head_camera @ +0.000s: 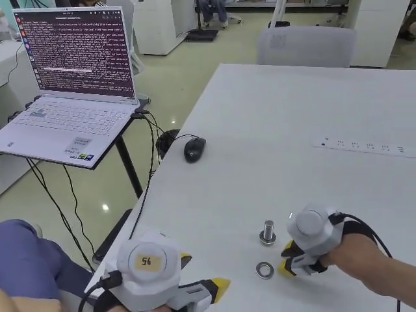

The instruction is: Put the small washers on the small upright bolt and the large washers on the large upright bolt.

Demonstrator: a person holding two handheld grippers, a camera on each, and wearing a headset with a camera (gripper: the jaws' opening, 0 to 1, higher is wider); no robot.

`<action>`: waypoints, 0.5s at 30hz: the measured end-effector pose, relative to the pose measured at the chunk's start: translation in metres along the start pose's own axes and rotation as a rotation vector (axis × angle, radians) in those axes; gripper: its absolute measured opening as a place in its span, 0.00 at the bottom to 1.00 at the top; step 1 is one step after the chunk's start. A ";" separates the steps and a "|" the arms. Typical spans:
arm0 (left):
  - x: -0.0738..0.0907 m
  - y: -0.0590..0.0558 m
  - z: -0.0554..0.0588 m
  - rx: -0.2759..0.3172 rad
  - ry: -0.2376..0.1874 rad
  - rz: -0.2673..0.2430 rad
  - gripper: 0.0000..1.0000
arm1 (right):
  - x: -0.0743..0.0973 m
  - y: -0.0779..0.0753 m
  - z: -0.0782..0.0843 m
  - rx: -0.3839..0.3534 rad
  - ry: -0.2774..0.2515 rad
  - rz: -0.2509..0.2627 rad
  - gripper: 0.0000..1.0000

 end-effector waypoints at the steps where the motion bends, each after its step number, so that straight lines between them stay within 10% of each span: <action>1: 0.000 0.000 0.000 0.001 0.000 0.000 0.49 | -0.002 0.004 -0.001 0.007 -0.003 -0.022 0.22; 15: 0.002 -0.001 0.001 0.003 0.001 -0.002 0.49 | -0.015 0.013 -0.015 0.111 0.007 -0.057 0.29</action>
Point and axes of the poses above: the centre of the closed fingertips' face, and the gripper's own axes: x roughly backward along the fingers, y roughly to its left, z roughly out of its underside, the point moved 7 cm from there along x, roughly backward along the fingers, and after that the axes turned 2 degrees about -y, right-handed, at the moved point
